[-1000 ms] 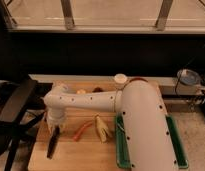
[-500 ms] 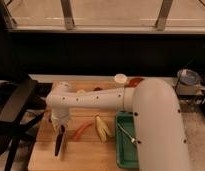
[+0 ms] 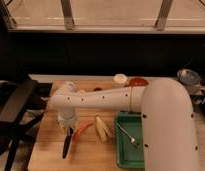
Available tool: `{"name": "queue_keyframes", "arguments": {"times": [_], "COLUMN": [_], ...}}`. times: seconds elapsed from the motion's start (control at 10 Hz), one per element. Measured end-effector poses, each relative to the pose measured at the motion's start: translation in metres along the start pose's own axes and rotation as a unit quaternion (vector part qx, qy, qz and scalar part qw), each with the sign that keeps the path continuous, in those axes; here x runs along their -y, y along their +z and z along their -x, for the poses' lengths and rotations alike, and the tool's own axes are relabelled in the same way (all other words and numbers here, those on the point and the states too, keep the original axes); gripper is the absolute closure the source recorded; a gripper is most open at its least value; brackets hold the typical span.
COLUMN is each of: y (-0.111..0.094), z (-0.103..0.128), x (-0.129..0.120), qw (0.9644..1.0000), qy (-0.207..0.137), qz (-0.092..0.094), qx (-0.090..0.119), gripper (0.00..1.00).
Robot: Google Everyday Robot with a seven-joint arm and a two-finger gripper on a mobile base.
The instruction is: Wipe table surface with brush
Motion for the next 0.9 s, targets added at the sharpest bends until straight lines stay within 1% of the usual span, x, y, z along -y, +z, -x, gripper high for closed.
{"name": "queue_keyframes", "arguments": {"times": [0.1, 0.3, 0.5, 0.7, 0.8, 0.9], "y": [0.005, 0.009, 0.013, 0.014, 0.013, 0.011], "z": [0.002, 0.004, 0.002, -0.006, -0.013, -0.026], "x": [-0.001, -0.018, -0.03, -0.045, -0.049, -0.053], "qw": [0.9999, 0.9995, 0.9989, 0.9983, 0.998, 0.998], "qy": [-0.007, -0.004, -0.002, 0.002, 0.001, -0.002], "qz": [0.006, 0.018, 0.027, 0.037, 0.043, 0.048], "qx": [0.012, 0.027, 0.038, 0.045, 0.046, 0.041], "gripper": [1.0, 1.0, 1.0, 1.0, 1.0, 1.0]}}
